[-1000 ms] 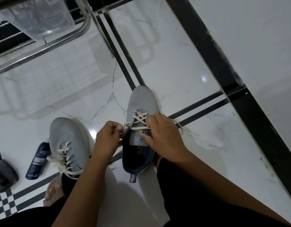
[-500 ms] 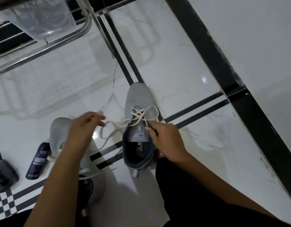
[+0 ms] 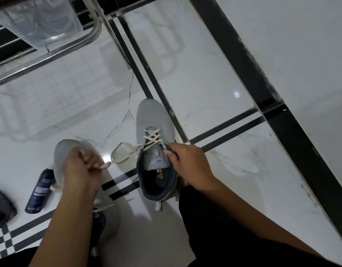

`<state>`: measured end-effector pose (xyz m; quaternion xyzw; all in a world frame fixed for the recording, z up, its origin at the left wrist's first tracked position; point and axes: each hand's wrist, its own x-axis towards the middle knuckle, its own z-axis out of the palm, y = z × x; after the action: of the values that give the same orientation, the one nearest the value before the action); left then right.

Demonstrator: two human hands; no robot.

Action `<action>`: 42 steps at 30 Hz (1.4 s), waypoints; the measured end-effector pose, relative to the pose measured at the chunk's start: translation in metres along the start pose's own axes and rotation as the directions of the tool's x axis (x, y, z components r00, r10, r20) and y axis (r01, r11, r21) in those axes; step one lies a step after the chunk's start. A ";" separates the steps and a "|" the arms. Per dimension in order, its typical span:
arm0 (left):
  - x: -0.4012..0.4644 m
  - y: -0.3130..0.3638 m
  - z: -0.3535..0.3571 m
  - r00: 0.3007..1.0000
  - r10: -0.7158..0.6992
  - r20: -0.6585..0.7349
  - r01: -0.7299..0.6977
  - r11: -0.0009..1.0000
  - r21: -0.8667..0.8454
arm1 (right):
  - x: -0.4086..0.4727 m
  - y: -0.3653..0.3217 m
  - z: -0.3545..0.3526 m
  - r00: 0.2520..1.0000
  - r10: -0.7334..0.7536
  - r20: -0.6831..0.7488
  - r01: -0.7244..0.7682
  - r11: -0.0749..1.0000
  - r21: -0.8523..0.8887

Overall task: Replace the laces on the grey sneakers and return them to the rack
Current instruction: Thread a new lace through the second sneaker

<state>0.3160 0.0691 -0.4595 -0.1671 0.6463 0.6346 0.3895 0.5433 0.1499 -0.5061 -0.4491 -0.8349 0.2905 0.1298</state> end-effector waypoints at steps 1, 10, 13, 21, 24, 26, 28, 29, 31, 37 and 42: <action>-0.003 -0.007 0.008 0.998 0.052 0.027 -0.058 0.949 0.311 | 0.001 0.000 0.001 1.000 -0.004 -0.001 0.004 1.000 -0.007; -0.012 -0.042 0.026 0.905 -0.089 0.415 -0.366 0.334 0.869 | -0.001 0.004 0.000 0.999 0.028 -0.018 -0.029 0.999 -0.025; -0.003 -0.044 0.018 0.920 -0.023 0.390 -0.370 0.272 0.888 | 0.000 0.003 0.001 1.000 0.011 -0.015 -0.012 0.999 -0.035; 0.006 -0.051 0.027 0.803 0.242 0.545 -0.557 -0.023 0.830 | 0.000 0.003 0.000 1.000 0.013 -0.008 -0.014 0.999 -0.048; 0.013 -0.049 0.036 0.780 0.156 0.606 -0.606 -0.054 0.794 | 0.000 0.001 0.000 1.000 0.001 -0.002 -0.001 0.999 -0.051; 0.019 -0.047 0.041 0.819 0.075 0.569 -0.565 -0.065 0.822 | 0.001 0.001 -0.001 1.000 0.005 0.010 -0.004 0.998 -0.059; 0.023 -0.044 0.044 0.847 -0.033 0.530 -0.531 -0.086 0.843 | 0.001 0.002 -0.001 1.000 0.015 0.023 -0.014 0.999 -0.044; 0.024 -0.042 0.045 0.857 -0.085 0.508 -0.515 -0.087 0.853 | 0.001 0.002 -0.001 0.999 0.019 0.028 -0.018 0.999 -0.037; 0.024 -0.040 0.046 0.865 -0.166 0.474 -0.488 -0.056 0.871 | 0.001 0.002 -0.002 0.999 0.025 0.034 -0.024 0.999 -0.032; 0.007 -0.033 0.053 0.888 -0.168 0.428 -0.402 0.169 0.900 | 0.001 0.002 -0.004 0.998 0.029 0.057 -0.027 0.999 -0.035; -0.015 -0.025 0.055 0.928 -0.024 0.372 -0.303 0.531 0.791 | 0.001 0.003 -0.007 0.995 0.038 0.089 -0.035 0.999 -0.031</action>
<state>0.3594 0.1135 -0.4598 0.2041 0.8042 0.2961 0.4731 0.5478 0.1544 -0.5024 -0.4528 -0.8357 0.3002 0.0802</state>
